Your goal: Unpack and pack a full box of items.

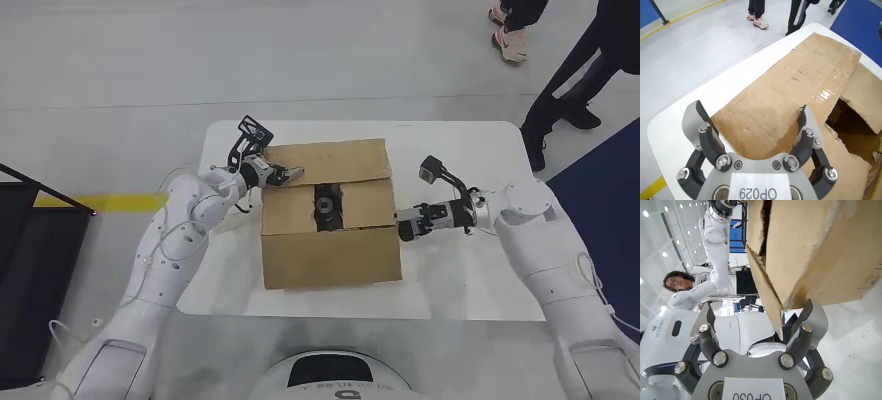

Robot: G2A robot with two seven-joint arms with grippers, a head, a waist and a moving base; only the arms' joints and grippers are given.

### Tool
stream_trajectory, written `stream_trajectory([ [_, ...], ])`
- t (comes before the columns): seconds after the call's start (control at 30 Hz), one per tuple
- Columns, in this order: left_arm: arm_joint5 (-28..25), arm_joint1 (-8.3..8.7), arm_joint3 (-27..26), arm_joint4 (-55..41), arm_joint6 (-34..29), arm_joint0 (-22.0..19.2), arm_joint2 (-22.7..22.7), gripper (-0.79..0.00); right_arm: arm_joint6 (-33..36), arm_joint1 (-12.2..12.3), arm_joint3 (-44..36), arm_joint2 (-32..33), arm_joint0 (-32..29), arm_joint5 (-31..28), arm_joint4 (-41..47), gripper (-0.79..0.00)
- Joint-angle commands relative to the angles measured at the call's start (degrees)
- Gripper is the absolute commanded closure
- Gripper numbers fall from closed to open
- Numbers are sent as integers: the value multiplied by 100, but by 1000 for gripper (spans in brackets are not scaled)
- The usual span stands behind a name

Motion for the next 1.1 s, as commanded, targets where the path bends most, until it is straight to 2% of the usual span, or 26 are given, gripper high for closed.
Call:
stream_trajectory([
  [0.0,1,0,0,0,0,0,0,-785,1,54,51,-108,7,15,-262,-785],
  [0.1,1,0,0,0,0,0,0,-785,1,103,34,-190,-49,-58,-285,-785],
  [0.33,1,0,0,0,0,0,0,-785,1,251,-106,-325,-286,-463,390,-785],
  [0.53,1,0,0,0,0,0,0,-785,1,457,-767,-543,-479,-501,908,-785],
  [0.8,1,0,0,0,0,0,0,-785,-172,675,-1291,-68,-876,-675,2099,-785],
  [1.07,1,0,0,0,0,0,0,-785,-404,699,-1362,-33,-868,-905,2013,-785],
])
